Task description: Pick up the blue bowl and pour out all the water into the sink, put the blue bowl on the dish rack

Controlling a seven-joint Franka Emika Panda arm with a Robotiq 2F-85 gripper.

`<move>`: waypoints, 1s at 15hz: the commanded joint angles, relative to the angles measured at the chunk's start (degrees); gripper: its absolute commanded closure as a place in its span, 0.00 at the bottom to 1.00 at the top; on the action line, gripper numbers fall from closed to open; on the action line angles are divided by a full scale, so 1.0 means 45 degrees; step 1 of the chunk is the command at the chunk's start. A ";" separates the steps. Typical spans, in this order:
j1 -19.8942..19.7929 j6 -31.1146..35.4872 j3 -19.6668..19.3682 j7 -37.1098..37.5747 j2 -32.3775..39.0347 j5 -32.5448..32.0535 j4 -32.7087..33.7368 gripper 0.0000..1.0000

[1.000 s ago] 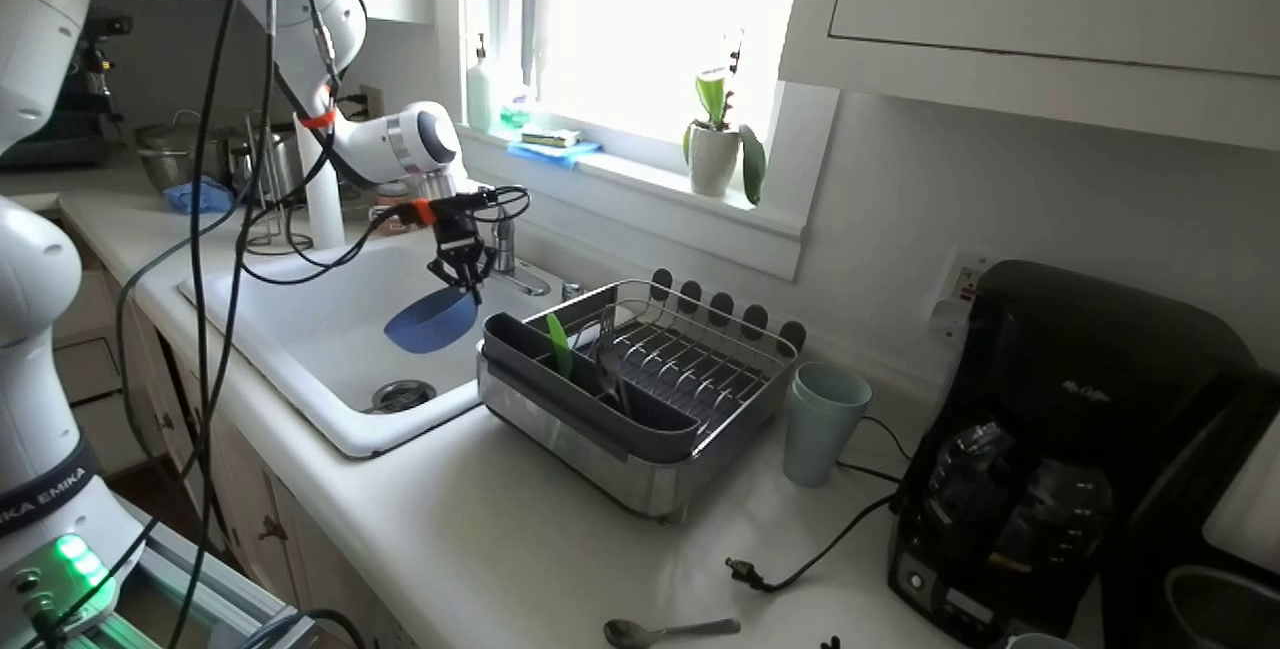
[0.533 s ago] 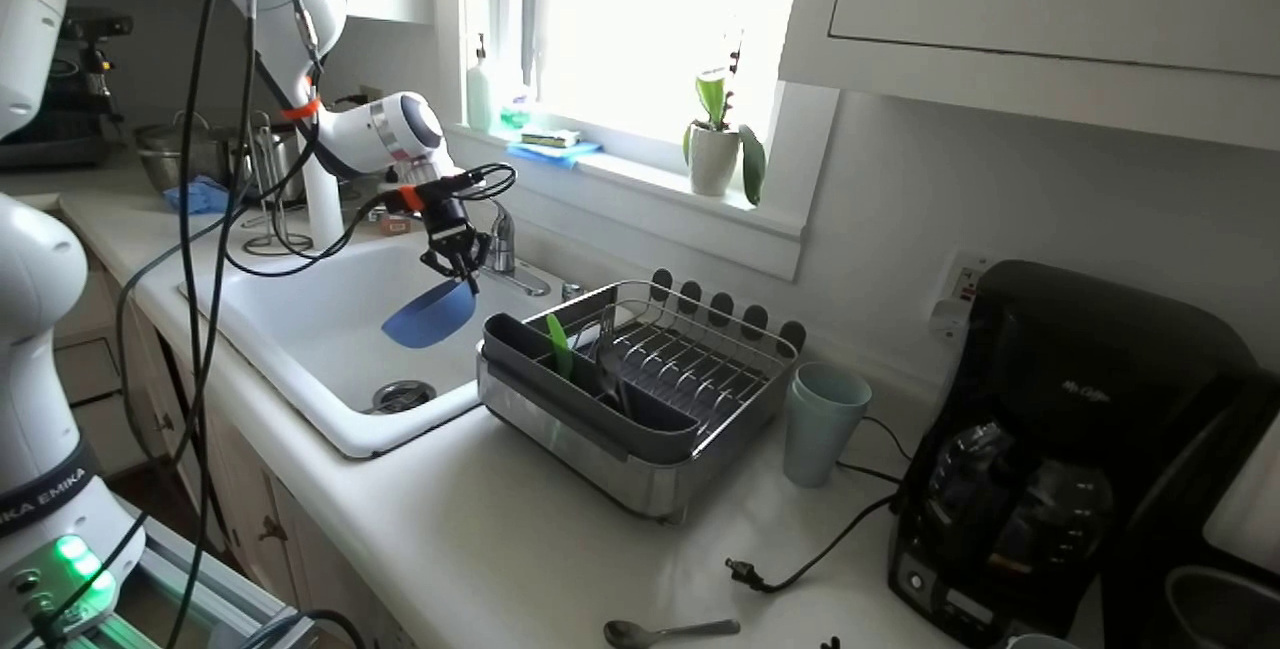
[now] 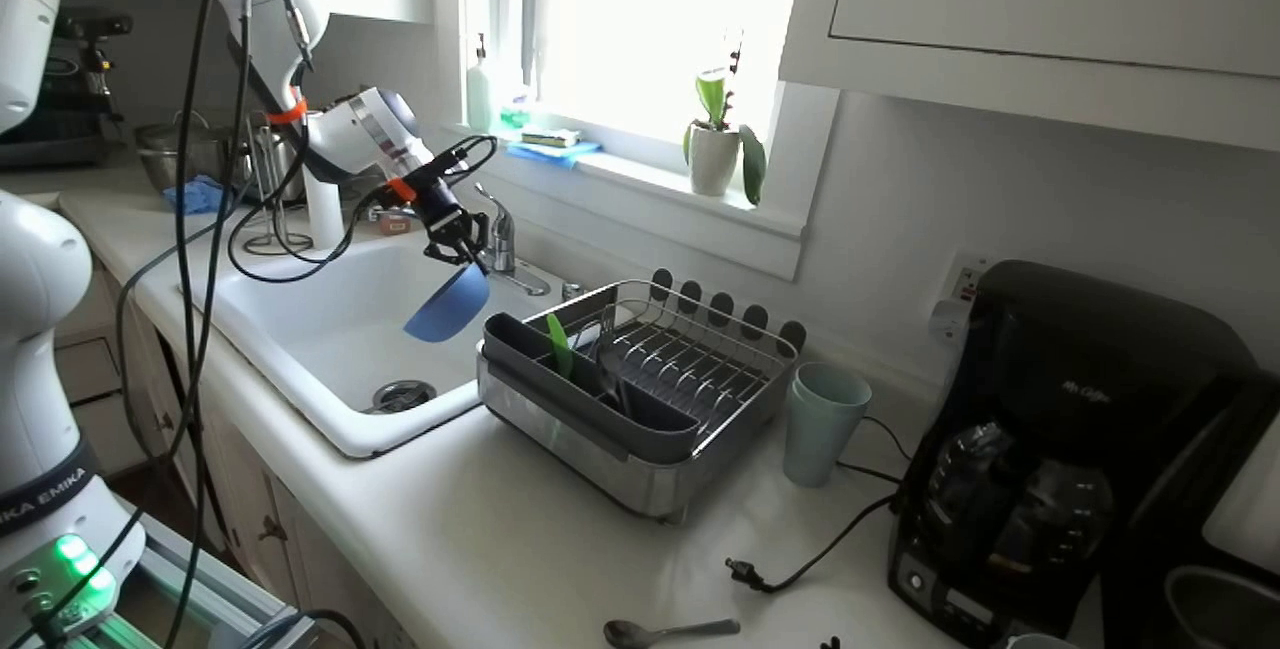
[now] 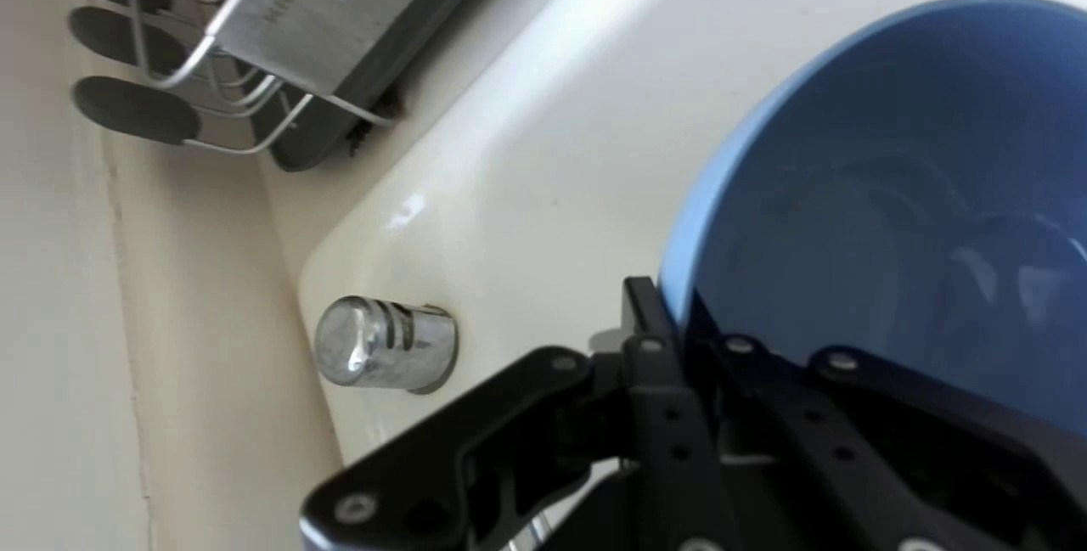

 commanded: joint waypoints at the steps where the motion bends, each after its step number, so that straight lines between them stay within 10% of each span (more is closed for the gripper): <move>1: 0.0325 -0.1561 0.0468 0.0816 -0.0477 -0.1828 -0.0525 0.99; 15: 0.0556 -0.8084 0.2139 0.1589 -0.0149 -0.6044 -0.1146 0.99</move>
